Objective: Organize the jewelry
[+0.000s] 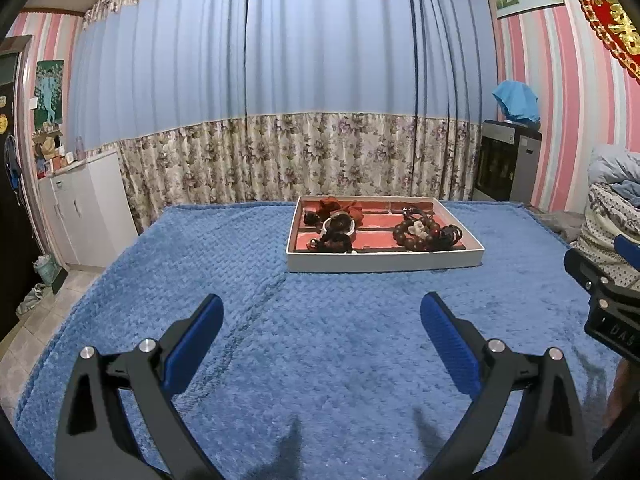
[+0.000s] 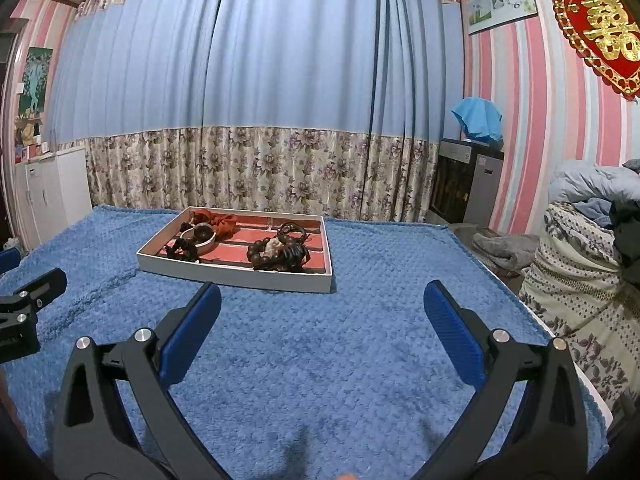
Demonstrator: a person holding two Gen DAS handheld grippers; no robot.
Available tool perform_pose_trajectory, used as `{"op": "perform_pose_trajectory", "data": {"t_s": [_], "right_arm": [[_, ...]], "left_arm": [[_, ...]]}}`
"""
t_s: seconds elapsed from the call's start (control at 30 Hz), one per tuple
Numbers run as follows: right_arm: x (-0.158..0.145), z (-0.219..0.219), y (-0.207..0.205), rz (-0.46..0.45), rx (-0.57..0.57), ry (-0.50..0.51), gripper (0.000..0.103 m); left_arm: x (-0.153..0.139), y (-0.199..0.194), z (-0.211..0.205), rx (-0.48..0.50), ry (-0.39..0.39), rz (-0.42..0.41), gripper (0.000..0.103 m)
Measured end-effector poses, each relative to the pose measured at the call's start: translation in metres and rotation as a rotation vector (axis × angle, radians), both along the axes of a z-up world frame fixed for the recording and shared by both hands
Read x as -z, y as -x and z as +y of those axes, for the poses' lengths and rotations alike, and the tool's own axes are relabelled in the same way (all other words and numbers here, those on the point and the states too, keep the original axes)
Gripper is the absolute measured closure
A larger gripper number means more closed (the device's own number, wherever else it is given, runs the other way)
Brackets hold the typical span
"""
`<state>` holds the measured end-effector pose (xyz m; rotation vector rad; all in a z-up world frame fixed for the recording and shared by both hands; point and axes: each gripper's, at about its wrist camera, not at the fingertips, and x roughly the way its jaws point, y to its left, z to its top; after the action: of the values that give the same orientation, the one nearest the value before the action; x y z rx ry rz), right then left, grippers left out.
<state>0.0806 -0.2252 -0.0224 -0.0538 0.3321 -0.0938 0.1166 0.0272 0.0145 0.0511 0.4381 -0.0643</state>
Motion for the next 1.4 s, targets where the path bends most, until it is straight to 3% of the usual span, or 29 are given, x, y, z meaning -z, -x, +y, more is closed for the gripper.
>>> {"op": "perform_pose_trajectory", "data": {"t_s": [1.4], "right_arm": [[-0.0003, -0.0003, -0.0015, 0.001, 0.004, -0.003, 0.004]], "left_arm": [[-0.0033, 0.0071, -0.0006, -0.012, -0.017, -0.029, 0.006]]}}
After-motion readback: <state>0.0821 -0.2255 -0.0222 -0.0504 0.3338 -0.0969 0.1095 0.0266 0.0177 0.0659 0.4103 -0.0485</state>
